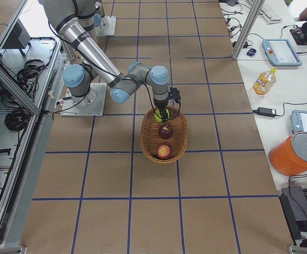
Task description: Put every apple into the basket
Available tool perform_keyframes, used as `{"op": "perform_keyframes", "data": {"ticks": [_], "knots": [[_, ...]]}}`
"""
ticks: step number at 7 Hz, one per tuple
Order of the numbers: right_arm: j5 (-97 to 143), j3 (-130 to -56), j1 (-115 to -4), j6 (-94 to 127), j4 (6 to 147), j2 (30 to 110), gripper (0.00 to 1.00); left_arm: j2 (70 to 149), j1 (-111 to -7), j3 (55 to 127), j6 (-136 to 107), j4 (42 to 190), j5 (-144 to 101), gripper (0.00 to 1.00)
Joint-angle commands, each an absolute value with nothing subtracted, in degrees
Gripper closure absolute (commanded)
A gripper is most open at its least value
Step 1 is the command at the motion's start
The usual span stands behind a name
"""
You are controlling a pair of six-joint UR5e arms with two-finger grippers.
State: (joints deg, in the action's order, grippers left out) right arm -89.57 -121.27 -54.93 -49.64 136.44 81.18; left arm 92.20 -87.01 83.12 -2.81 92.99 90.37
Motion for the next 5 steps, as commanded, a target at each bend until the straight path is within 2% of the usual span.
{"op": "perform_keyframes", "data": {"ticks": [1, 3, 5], "knots": [[-89.6, -117.9, -55.2, -49.0, 134.1, 83.4, 0.0, 92.2, -87.0, 83.1, -2.9, 93.0, 90.4, 0.0], [-89.2, -106.1, -59.2, -39.1, 111.4, 88.2, 0.0, 92.1, -87.0, 83.1, -2.8, 93.0, 90.4, 0.0], [-89.8, -90.6, -70.4, -21.9, 92.0, 88.6, 0.0, 92.0, -87.2, 83.4, -2.9, 93.0, 90.4, 0.0]]}}
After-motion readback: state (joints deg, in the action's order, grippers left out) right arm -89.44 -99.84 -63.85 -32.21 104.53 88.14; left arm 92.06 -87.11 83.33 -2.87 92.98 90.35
